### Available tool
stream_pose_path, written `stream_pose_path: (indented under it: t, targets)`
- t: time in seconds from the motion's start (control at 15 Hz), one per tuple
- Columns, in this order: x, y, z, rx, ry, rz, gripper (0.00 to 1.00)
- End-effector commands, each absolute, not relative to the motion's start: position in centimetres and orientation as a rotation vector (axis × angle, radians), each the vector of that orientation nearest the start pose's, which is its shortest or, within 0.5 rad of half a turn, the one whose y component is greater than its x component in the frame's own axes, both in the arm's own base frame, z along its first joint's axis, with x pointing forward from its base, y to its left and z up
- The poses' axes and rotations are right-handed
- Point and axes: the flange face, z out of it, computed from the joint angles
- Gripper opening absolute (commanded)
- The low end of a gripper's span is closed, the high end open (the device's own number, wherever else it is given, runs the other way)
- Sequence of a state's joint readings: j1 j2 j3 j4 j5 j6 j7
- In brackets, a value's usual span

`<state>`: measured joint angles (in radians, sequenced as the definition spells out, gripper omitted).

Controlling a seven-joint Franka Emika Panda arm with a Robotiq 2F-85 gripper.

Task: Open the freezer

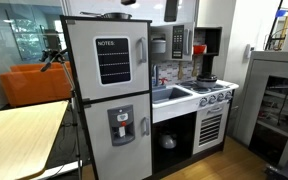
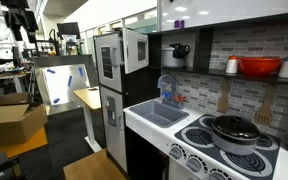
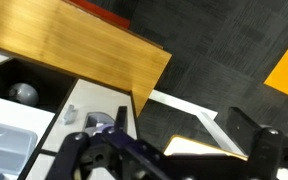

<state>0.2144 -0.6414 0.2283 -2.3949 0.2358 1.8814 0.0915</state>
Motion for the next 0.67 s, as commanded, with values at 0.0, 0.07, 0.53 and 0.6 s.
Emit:
stream_pose_path:
  t: [0.0, 0.07, 0.53, 0.6]
  targets:
    - [34.1, 21.3, 54.1, -3.083, -0.333, -0.395, 1.0]
    - [34.5, 22.2, 53.7, -3.103, -0.317, -0.478, 1.0]
    - [38.0, 26.9, 51.0, -3.243, -0.174, -0.999, 1.0]
    - [38.5, 27.0, 50.6, -3.265, -0.142, -1.074, 1.0]
